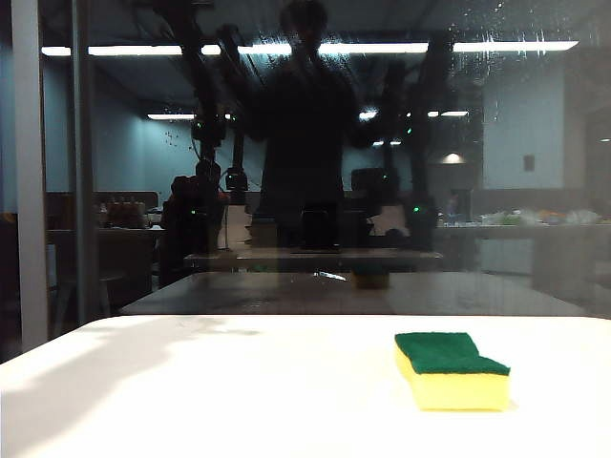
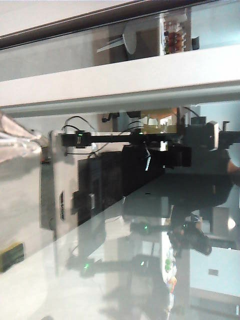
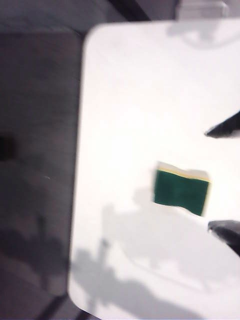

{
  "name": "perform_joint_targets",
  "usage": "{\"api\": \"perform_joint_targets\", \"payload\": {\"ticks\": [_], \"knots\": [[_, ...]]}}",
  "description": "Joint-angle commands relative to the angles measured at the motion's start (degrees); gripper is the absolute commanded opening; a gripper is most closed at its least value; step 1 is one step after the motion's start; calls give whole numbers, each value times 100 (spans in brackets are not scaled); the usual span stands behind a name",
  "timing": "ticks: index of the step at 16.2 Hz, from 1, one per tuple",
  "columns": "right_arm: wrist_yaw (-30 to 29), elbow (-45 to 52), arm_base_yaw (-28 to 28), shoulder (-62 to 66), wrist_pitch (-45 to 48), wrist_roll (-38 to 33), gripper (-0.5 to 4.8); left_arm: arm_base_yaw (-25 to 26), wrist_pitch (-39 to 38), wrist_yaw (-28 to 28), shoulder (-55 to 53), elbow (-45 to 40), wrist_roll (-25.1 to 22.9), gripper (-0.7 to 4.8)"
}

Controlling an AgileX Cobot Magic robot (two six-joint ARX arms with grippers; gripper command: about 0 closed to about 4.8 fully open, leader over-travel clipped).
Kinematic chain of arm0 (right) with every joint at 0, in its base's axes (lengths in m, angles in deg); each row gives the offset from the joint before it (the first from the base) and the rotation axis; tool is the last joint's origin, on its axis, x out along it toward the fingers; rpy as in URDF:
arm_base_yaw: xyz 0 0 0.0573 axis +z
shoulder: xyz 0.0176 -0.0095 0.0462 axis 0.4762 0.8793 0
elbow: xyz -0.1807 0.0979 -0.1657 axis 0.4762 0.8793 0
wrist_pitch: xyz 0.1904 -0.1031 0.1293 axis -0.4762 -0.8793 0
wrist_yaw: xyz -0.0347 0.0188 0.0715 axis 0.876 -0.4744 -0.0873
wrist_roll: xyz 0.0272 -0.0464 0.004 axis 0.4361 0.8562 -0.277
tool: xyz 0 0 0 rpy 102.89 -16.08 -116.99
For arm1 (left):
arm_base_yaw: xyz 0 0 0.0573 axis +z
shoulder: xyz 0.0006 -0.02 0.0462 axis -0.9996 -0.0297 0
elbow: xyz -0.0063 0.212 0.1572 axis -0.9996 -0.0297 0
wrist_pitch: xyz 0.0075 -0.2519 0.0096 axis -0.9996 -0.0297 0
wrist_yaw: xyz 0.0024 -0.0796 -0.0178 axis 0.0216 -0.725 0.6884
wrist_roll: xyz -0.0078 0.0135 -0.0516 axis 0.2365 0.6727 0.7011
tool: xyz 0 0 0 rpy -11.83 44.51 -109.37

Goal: Reach upward to find where there is water on the glass, pick up the sponge from the table, dry the water, and finally place the sponge back on the table.

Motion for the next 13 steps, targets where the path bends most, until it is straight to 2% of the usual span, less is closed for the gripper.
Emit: {"api": "perform_joint_targets", "payload": {"ticks": [1,3,7,9,13], "knots": [[-382,1318,2,-461,949,-518,289,-2,61,-22,46,24,-48,-5],[-579,2269,2,-518,1615,-743,300,-2,61,-22,48,24,-46,-5],[-647,3668,7,-367,3082,-1132,441,-2,133,-22,48,24,-46,-5],[-844,3869,13,22,3270,-1132,442,-2,197,-24,48,26,-46,-5],[-863,3897,555,1213,4059,-1185,443,-2,282,-33,48,28,-46,-5]]}}
